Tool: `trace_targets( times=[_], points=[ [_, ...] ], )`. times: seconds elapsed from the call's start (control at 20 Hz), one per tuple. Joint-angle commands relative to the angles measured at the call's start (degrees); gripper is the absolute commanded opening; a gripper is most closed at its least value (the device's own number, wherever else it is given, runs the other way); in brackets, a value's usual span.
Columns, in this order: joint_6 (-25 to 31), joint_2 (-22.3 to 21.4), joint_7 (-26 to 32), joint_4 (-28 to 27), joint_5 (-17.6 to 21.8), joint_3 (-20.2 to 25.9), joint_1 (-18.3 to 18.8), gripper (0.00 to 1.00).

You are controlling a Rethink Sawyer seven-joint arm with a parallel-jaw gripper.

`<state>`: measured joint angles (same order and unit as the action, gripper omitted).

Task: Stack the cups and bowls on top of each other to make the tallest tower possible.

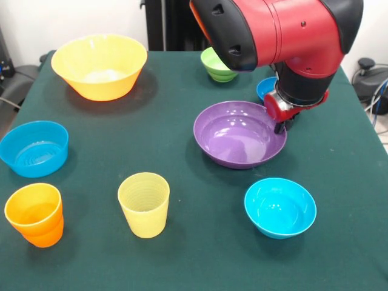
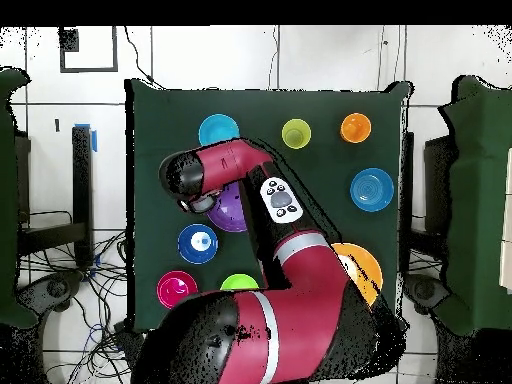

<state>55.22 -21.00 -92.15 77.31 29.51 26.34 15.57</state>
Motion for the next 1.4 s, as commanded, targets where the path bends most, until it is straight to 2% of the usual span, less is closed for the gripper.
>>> trace_targets(
  times=[0.05, 0.35, 0.75, 1.15, 1.4],
  points=[
    [-2.94, 0.83, 6.47, -1.78, 3.9, 1.37, -1.21, 0.0],
    [-0.63, 0.04, 7.17, -2.18, 3.74, 1.42, -1.9, 0.0],
    [5.39, -2.38, 5.09, -0.96, -1.39, 2.63, -2.09, 0.0],
    [5.65, -5.46, 3.9, 3.39, -4.33, 3.02, -1.47, 0.0],
    [9.22, -6.74, 2.97, 3.57, -6.23, 2.54, -2.86, 0.0]
  ],
)
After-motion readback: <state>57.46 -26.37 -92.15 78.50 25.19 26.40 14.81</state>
